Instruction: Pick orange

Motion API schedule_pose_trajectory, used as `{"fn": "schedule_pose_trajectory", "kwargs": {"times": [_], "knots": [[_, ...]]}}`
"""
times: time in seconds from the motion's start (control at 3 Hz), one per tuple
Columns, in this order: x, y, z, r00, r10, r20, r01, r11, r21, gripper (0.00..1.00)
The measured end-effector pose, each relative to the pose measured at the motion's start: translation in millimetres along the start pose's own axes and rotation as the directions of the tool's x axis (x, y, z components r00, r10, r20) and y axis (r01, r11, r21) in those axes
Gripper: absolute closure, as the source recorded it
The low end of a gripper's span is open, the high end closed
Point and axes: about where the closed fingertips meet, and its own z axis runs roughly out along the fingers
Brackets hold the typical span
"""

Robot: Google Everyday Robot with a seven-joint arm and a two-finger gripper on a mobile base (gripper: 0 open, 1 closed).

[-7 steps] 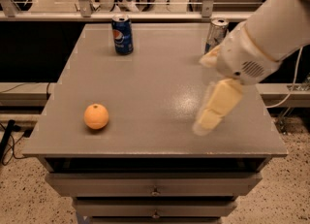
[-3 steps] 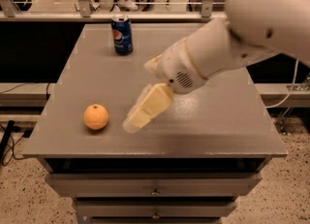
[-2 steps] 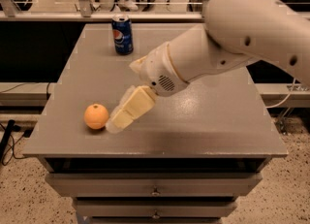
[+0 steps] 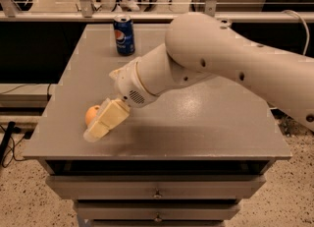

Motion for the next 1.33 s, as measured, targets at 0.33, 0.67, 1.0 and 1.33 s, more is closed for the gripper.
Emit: {"fn": "schedule_pose_trajectory", "kwargs": {"times": [0.33,0.67,1.0,1.33], "knots": [[6.7,-9.2,32.2,0.999,0.035,-0.009,-0.035,0.9993,-0.010,0.03],[10.2,-13.5,44.7,0.998,0.061,-0.009,-0.061,0.9980,-0.014,0.34],[9.8,-11.5,34.2,0.997,0.083,0.009,-0.083,0.9966,0.002,0.65],[9.1,-8.7,19.2,0.995,0.093,0.029,-0.093,0.9955,0.017,0.88]]}}
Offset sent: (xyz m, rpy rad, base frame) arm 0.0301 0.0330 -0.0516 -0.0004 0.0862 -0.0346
